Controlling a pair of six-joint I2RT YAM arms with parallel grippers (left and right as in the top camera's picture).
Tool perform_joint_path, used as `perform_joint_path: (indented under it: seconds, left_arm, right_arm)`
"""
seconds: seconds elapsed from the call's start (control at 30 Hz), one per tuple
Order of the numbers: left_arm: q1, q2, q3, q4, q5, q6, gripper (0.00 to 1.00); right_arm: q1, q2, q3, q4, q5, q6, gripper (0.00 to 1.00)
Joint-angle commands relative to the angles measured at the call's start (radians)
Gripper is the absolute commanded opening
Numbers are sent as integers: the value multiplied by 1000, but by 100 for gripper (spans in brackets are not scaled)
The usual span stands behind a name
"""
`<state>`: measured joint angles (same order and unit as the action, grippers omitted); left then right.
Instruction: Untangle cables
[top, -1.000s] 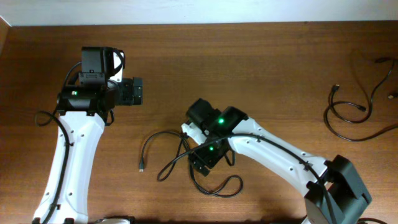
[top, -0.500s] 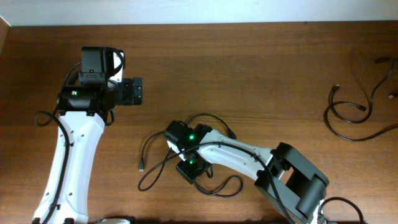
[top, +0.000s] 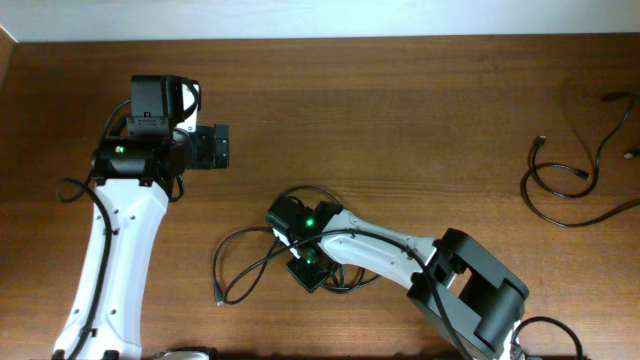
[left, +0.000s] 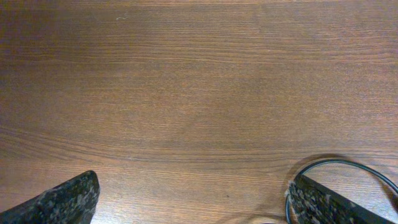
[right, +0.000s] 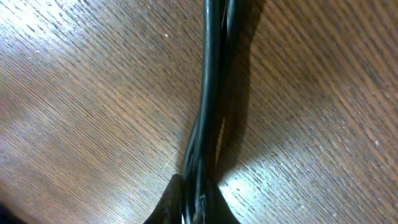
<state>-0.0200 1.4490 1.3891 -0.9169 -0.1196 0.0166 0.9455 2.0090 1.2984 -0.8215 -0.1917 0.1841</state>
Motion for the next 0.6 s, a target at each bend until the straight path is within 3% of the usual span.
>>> perform_joint_path:
  seconds: [0.0, 0.33, 0.57]
  left_arm:
    - [3, 5, 5, 2, 10, -13, 99]
    - [3, 5, 5, 2, 10, -13, 99]
    - [3, 5, 5, 2, 10, -13, 99]
  right_arm:
    - [-10, 60, -51, 4, 72, 16, 4]
    - [-259, 46, 62, -192, 73, 34, 4]
    - [-422, -72, 214, -254, 73, 34, 4]
